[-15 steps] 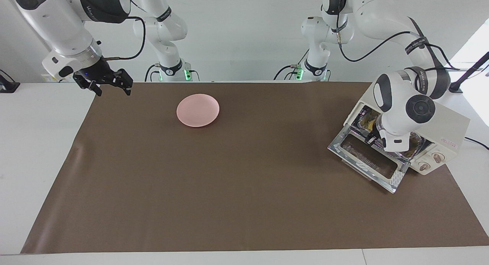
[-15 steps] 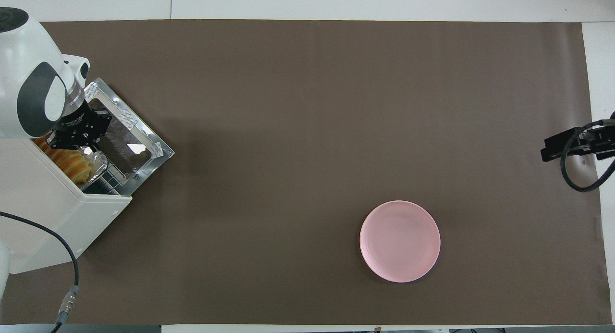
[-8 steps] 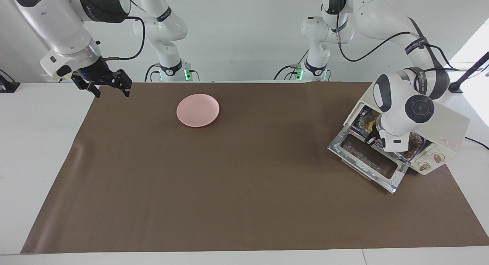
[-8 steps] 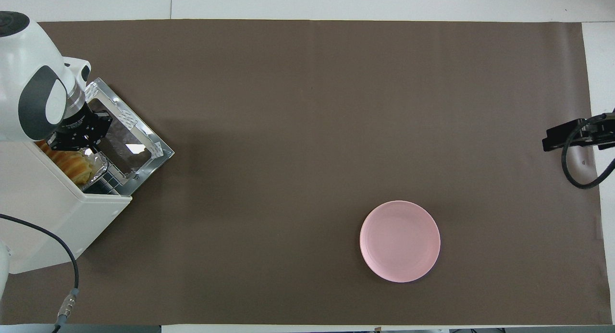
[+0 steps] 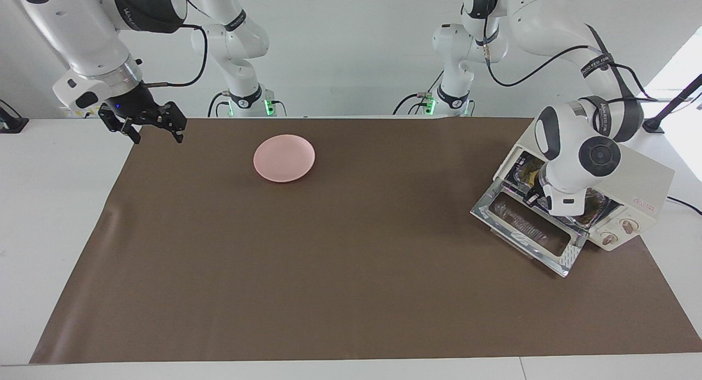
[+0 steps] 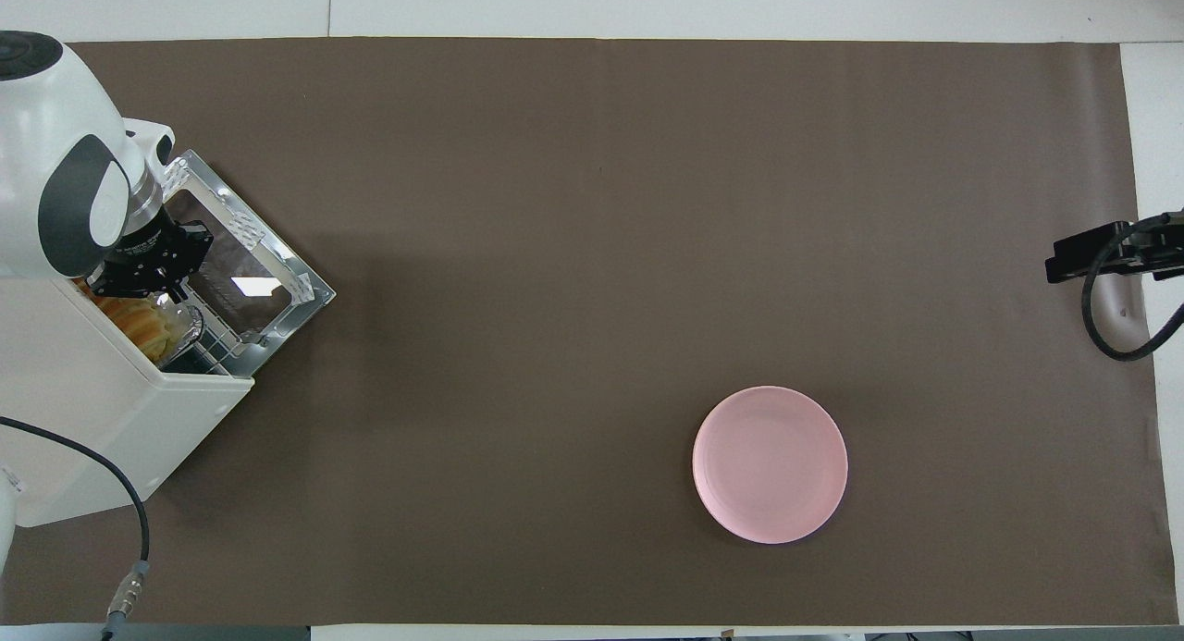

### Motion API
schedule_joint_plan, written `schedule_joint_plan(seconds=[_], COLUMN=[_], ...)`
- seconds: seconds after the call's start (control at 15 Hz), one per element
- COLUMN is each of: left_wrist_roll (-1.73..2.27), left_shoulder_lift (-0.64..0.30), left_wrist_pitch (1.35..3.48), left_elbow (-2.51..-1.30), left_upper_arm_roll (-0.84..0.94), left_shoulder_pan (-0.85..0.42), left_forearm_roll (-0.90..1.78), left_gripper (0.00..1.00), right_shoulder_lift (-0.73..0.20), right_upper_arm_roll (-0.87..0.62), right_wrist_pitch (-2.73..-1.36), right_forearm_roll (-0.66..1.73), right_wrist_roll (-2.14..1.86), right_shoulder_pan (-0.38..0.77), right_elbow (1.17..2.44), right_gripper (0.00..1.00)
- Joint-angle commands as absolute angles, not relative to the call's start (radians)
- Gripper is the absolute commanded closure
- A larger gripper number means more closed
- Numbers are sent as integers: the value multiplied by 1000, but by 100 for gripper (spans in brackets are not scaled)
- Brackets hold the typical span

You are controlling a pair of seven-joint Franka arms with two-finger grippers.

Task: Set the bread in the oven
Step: 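Open the left gripper and draw it back out of the oven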

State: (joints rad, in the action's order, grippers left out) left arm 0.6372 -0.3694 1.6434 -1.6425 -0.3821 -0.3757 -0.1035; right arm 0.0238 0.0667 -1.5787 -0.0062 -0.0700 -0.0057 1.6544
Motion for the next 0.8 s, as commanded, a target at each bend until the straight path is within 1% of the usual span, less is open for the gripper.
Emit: schedule_joint_plan(seconds=[0.0,0.07,0.13,0.2,0.27,0.53,0.73], left_wrist_roll=[640,638,638,638,634,611,604], left_shoulder_lift=[-330,-330,-330,-330,-331,-348,-344], left_wrist_pitch=[1674,1674,1675,1677,1677,1704,1739], left_elbow=[-1689,-1687,-1687,-1687,-1680,-1622,-1609], left_upper_arm_roll=[-390,-391,-391,-391,-391,-388,-383], left_shoulder_pan=[-388,-388,-388,-388,-388,-400,-402], left_forearm_roll=[-130,-130,-130,-132,-138,-164,-152], left_gripper=[70,69,62,41,0,0,0], right_shoulder_lift=[43,43,43,43,43,43,43], right_upper_arm_roll=[61,60,60,60,60,60,60], right_wrist_pitch=[-1577,-1577,-1577,-1577,-1577,-1577,-1577], right_forearm_roll=[-25,-25,-25,-25,-25,-25,-25], right_wrist_roll=[-92,-92,-92,-91,-92,-92,-92], right_shoulder_pan=[-5,-3,-3,-3,-5,-3,-3], right_elbow=[1678,1678,1678,1678,1680,1678,1678], right_gripper=[0,0,0,0,0,0,0])
